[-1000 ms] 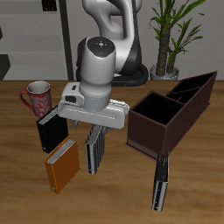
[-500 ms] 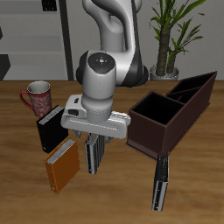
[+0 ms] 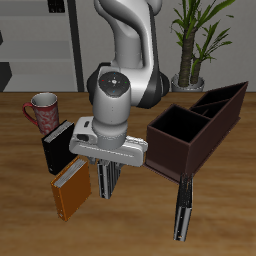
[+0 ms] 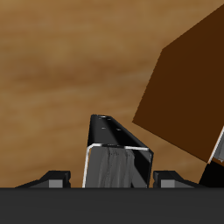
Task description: Place the right striped book into the left desk caddy's front compartment
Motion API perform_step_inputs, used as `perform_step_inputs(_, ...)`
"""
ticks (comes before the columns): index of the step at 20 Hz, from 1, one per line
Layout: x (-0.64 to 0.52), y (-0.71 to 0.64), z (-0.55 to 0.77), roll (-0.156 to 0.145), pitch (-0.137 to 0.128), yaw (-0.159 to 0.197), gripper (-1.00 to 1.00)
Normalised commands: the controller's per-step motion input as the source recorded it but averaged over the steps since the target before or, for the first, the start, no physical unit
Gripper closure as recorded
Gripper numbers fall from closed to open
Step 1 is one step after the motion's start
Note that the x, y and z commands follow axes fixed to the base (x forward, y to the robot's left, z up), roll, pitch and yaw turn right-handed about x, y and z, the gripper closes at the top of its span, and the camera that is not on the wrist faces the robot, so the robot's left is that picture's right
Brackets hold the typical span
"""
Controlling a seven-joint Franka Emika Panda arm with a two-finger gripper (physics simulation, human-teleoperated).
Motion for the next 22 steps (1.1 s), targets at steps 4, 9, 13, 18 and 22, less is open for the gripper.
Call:
perform_step_inputs(4,-0.07,-0.02,-0.02,0.000,0.002,-0.008,1.00)
perform_step_inputs(9,-0.23,-0.13,0.16,-0.041,-0.024,-0.023,1.00)
perform_step_inputs(13,-0.30,-0.11,0.33,-0.056,-0.042,-0.063,1.00)
perform_step_inputs(18,-0.41,-0.02,0.36,-0.047,-0.038,-0.070,1.00)
perform_step_inputs(22,-0.40,0.10,0.33,-0.006,-0.046,-0.046,1.00)
